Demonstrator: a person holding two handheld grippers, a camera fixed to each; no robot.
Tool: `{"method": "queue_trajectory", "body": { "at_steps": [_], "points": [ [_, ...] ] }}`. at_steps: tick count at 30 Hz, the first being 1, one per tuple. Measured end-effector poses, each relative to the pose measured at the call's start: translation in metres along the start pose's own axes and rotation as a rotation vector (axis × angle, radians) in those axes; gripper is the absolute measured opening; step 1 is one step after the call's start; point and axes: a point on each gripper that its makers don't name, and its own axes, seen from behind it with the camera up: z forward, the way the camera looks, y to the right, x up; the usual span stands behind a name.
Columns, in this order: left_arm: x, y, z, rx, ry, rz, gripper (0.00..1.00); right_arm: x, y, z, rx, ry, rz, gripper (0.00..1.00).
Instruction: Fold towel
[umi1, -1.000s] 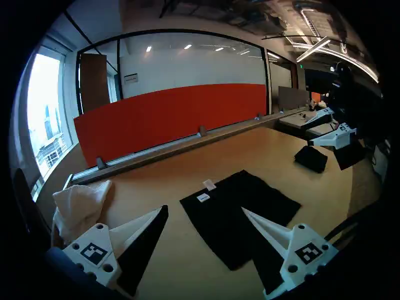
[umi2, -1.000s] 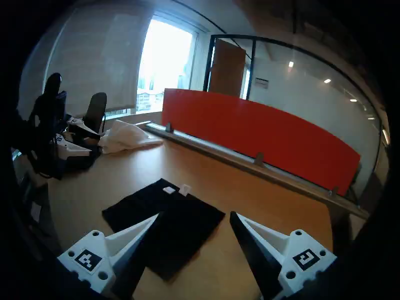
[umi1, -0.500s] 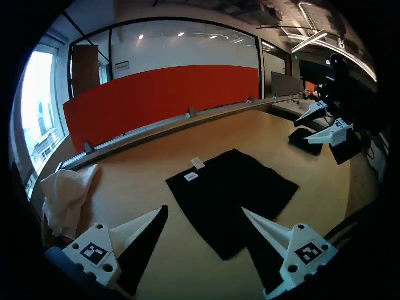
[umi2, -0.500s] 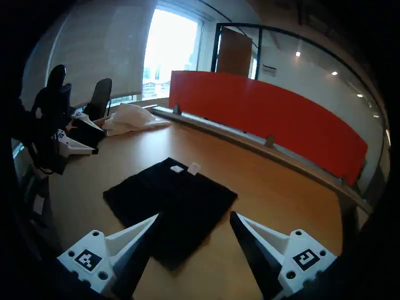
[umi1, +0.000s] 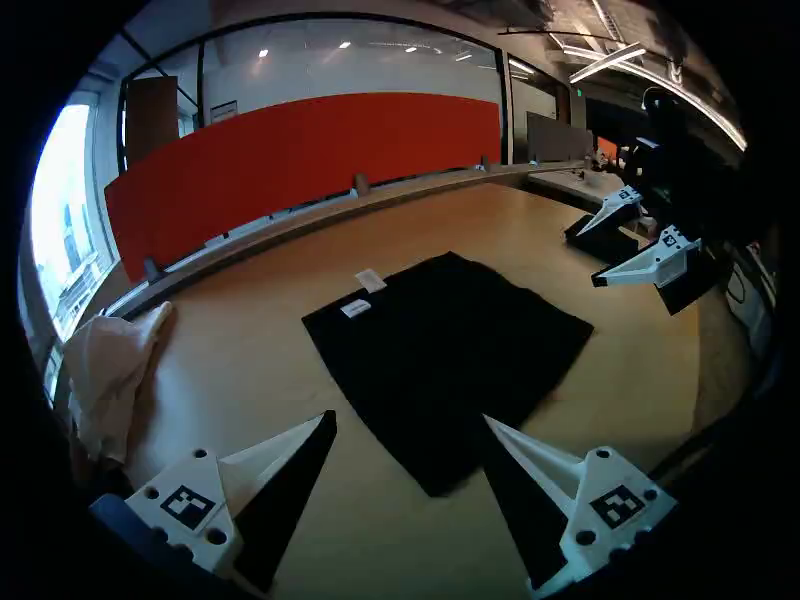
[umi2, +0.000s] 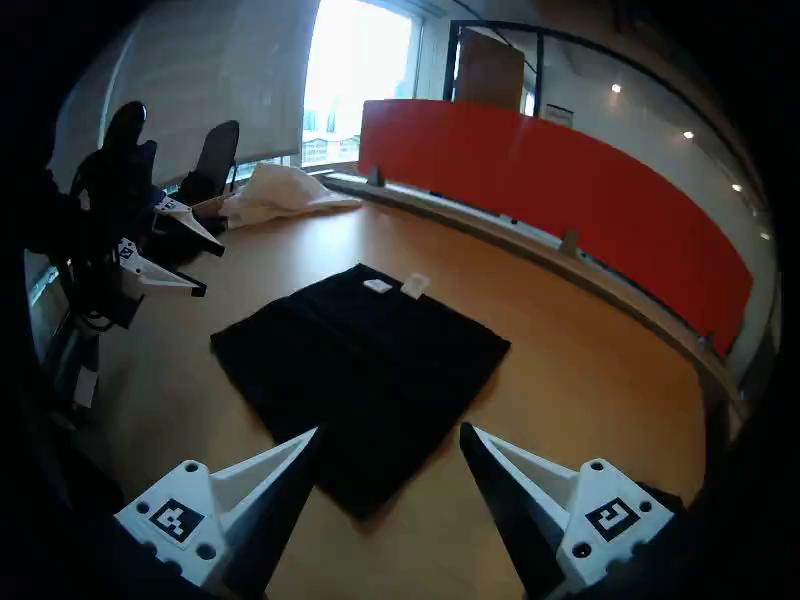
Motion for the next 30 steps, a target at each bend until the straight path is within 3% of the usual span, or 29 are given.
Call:
{"method": "queue_trajectory", "body": {
  "at_steps": [14, 30],
  "points": [
    [-0.044, 0.016, 0.025, -0.055, -0.089, 0.000, 0.98, -0.049, -0.013, 0.025, 0.034, -0.085, -0.003, 1.00],
    [-0.074, 0.024, 0.040, -0.089, -0.175, -0.012, 0.97, -0.081, -0.018, 0.031, 0.068, -0.158, -0.008, 0.95]
  ]
}}
